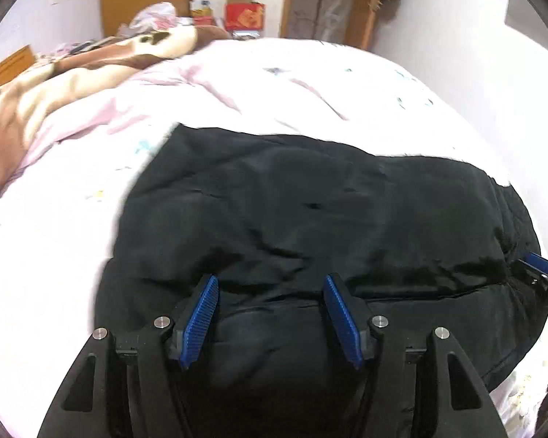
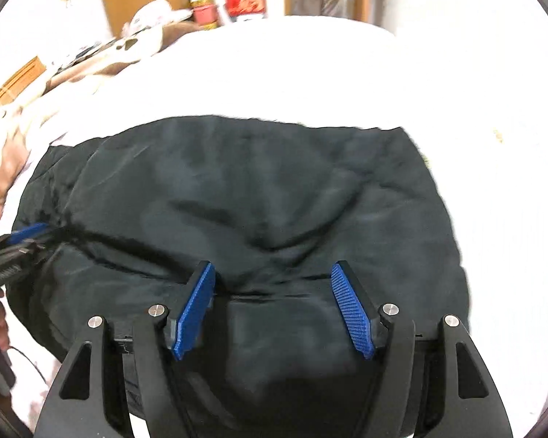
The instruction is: Fold large clothes
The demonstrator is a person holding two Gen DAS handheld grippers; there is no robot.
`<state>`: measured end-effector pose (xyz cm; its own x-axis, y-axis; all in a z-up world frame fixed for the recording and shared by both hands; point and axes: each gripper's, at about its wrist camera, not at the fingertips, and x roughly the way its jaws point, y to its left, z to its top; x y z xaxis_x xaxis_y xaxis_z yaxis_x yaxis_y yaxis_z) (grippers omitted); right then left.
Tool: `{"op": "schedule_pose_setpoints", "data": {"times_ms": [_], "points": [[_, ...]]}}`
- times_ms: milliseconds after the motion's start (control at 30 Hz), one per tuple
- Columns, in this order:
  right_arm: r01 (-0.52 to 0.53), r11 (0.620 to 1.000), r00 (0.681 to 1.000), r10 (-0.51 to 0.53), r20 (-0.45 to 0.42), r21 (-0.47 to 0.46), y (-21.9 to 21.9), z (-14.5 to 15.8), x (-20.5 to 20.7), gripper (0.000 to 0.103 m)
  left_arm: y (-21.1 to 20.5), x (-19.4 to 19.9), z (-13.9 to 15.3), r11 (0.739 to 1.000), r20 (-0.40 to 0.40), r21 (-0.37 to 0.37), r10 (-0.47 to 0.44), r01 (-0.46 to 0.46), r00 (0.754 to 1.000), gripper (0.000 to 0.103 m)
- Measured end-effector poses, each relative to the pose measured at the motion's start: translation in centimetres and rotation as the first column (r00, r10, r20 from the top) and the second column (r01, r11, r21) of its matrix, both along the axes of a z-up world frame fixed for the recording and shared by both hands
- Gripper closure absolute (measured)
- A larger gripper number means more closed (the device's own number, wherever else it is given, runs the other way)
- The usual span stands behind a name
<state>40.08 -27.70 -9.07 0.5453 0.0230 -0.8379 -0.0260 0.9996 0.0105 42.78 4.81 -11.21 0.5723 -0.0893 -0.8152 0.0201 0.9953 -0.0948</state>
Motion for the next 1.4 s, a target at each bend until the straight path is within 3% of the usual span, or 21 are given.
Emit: {"op": "schedule_pose_setpoints", "data": {"times_ms": [100,200,300,400,567,633,800,933,1033,1133,1300,1400], "points": [[0.031,0.996,0.998,-0.034,-0.043,-0.078,-1.8,-1.4,0.0,0.037,1.0,0.0,-2.1,0.996,-0.053,0.088,0.004,0.000,0.999,0.042],[0.017,0.998,0.997,-0.022,-0.071,-0.068,-2.5,-4.0,0.4,0.037,1.9,0.9,-5.2,1.000,-0.102,0.012,0.004,-0.003,0.995,0.042],[0.030,0.998,0.997,-0.034,-0.071,-0.059,-2.7,-5.9,0.7,0.036,1.9,1.5,-6.4,1.000,-0.101,0.010,-0.001,0.003,0.995,0.042],[0.048,0.999,0.995,-0.050,-0.091,-0.023,-3.2,-6.8,1.0,0.036,2.5,1.7,-7.5,0.999,-0.118,-0.039,0.008,-0.013,0.993,0.042],[0.045,0.999,0.994,-0.047,-0.101,-0.020,-3.1,-6.7,0.8,0.036,2.3,1.7,-7.0,1.000,-0.122,-0.017,0.014,-0.016,0.992,0.042],[0.040,0.999,0.992,-0.042,-0.116,-0.018,-3.2,-5.6,0.9,0.036,2.6,1.4,-5.5,1.000,-0.115,-0.021,0.004,-0.006,0.993,0.043],[0.085,0.995,0.994,-0.088,-0.057,-0.057,-4.8,-2.1,-0.9,0.036,4.0,-0.4,-3.0,1.000,-0.079,0.018,0.012,-0.010,0.997,0.043],[0.111,0.992,0.989,-0.116,-0.086,-0.060,-6.7,-3.8,-1.3,0.036,3.5,-1.1,-4.9,0.996,-0.078,0.084,-0.002,0.009,0.997,0.043],[0.099,0.995,0.988,-0.102,-0.112,-0.032,-7.2,-5.8,-1.2,0.035,3.2,0.1,-6.7,0.999,-0.101,0.044,0.031,-0.027,0.994,0.042],[0.115,0.993,0.986,-0.118,-0.120,-0.035,-7.2,-7.0,-0.8,0.035,2.8,0.2,-7.6,0.997,-0.106,0.079,0.016,-0.008,0.994,0.042],[0.122,0.992,0.984,-0.124,-0.125,-0.028,-7.8,-7.3,-1.3,0.034,3.2,0.0,-7.3,0.998,-0.117,0.057,0.019,-0.012,0.993,0.043],[0.146,0.989,0.980,-0.147,-0.133,-0.018,-7.9,-6.1,-1.1,0.034,3.5,-0.7,-5.5,0.999,-0.086,0.040,0.018,-0.015,0.996,0.043]]}}
